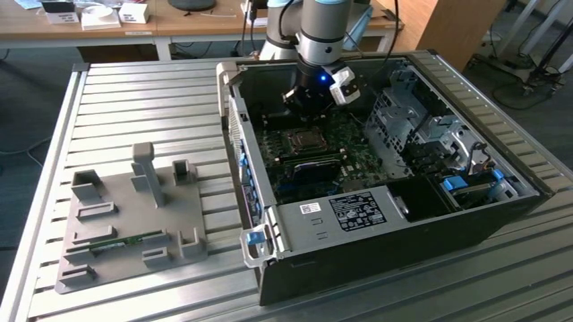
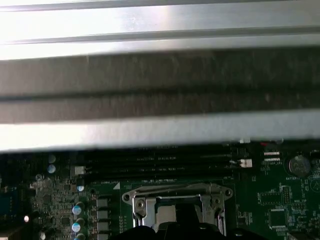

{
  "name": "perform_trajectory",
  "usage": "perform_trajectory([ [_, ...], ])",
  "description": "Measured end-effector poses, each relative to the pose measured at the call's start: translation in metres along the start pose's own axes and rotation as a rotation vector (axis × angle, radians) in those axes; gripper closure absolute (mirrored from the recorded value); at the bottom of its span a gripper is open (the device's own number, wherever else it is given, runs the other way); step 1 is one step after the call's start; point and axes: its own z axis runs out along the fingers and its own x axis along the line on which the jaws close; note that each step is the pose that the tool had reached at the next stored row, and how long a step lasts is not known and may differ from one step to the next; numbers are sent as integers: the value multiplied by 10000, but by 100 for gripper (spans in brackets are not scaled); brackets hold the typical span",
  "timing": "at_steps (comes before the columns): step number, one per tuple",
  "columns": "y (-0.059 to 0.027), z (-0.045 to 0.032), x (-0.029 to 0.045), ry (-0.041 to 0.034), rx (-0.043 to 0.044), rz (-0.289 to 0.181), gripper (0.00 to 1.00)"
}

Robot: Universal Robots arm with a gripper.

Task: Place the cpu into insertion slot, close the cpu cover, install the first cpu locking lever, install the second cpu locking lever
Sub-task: 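Install the first cpu locking lever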

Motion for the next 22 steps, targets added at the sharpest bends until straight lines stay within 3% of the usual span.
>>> perform_trajectory([
  [11,-182,-7,-10,0,0,0,89],
  [22,-184,-22,-11,-1,-1,0,89],
])
